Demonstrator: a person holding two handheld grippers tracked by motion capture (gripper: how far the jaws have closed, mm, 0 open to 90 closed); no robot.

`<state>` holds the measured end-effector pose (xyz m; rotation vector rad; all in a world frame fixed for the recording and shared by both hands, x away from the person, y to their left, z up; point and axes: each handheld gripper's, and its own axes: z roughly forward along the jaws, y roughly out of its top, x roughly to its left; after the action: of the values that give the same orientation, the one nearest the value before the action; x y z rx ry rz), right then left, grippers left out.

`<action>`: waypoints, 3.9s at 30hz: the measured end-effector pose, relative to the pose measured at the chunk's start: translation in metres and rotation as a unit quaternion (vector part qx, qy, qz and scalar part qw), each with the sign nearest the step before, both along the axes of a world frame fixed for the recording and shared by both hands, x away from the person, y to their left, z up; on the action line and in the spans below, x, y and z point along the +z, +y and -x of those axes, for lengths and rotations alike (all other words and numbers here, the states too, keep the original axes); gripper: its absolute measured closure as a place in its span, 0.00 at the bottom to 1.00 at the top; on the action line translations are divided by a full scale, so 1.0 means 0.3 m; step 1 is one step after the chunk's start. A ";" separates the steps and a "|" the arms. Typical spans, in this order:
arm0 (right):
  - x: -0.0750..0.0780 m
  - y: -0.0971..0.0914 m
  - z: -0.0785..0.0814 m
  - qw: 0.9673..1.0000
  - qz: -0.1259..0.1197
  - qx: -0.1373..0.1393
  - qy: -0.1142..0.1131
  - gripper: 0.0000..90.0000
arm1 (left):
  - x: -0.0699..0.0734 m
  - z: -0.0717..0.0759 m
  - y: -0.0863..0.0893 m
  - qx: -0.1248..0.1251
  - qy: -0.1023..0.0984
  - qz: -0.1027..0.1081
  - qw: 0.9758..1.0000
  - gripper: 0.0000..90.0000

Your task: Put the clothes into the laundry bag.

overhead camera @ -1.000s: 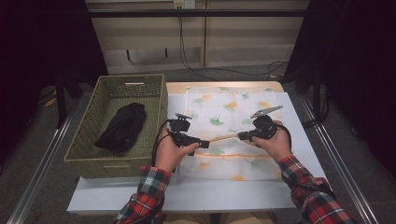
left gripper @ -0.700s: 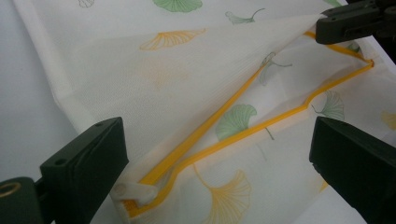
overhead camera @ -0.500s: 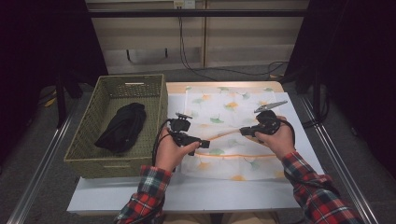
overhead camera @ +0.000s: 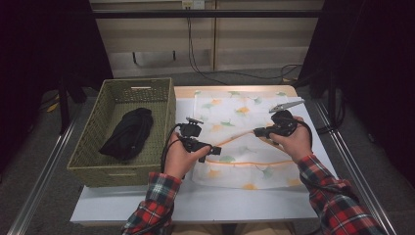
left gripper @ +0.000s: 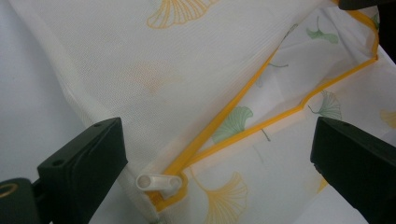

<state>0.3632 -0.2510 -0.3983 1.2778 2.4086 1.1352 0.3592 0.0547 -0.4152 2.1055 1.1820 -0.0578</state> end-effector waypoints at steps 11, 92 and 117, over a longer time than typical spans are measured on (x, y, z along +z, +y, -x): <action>0.027 0.004 -0.013 1.000 -0.002 0.002 -0.007 1.00 | 0.002 -0.002 0.001 0.007 0.000 0.008 1.000 0.03; 0.205 0.000 -0.076 0.998 -0.053 -0.008 -0.037 1.00 | 0.011 0.004 0.005 -0.025 0.000 -0.014 1.000 0.04; 0.199 -0.001 -0.071 0.998 -0.044 -0.008 -0.035 1.00 | 0.112 -0.048 0.075 -0.033 -0.014 -0.027 0.999 0.03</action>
<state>0.3844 -0.2513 -0.3385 1.2581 2.3189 1.2728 0.3735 0.0770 -0.3815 2.1861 1.1093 -0.0271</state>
